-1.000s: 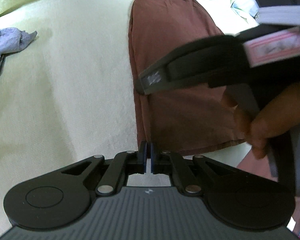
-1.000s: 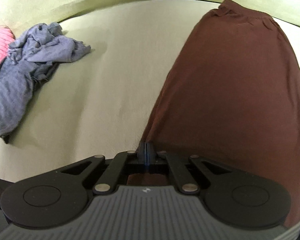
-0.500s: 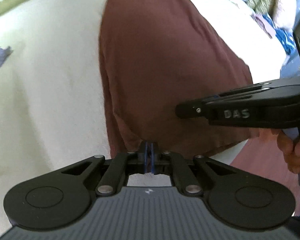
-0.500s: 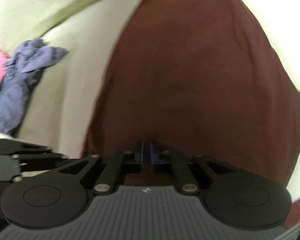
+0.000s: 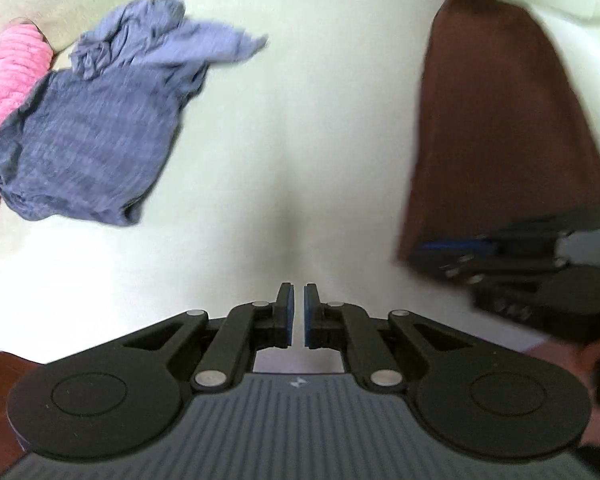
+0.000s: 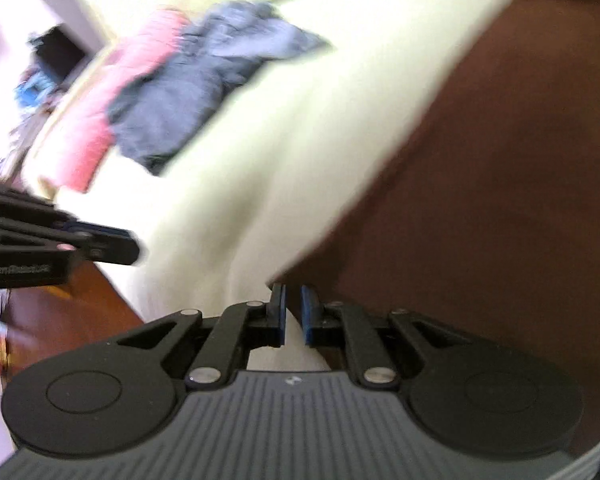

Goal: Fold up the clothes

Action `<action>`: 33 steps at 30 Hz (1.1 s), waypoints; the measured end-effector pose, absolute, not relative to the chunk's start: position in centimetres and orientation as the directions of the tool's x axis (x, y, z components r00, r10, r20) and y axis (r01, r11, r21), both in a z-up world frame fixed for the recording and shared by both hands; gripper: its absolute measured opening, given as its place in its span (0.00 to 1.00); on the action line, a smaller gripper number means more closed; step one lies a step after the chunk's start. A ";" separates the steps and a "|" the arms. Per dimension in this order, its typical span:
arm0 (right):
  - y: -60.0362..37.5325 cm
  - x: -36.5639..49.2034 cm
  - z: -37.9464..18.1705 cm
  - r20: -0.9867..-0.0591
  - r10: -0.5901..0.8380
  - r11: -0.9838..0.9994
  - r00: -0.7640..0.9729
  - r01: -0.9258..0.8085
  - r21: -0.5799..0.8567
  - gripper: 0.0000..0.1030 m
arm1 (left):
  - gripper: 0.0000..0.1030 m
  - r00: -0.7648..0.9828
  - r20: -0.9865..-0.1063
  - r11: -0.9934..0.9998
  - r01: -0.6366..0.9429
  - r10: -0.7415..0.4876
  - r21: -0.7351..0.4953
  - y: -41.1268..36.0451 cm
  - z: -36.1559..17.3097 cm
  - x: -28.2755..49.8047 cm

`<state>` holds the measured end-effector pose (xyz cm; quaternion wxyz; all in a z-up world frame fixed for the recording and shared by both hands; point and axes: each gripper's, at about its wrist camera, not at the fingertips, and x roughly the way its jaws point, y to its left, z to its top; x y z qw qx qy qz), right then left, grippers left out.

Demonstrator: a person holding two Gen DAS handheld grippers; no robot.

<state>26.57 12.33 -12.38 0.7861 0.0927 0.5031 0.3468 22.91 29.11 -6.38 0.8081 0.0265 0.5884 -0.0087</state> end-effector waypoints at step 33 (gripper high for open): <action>-16.9 52.8 -9.2 -0.689 0.654 0.756 0.312 -0.295 0.584 0.48 | 0.10 0.388 -0.878 0.933 0.325 -0.280 -0.154 9.1 -7.1 52.2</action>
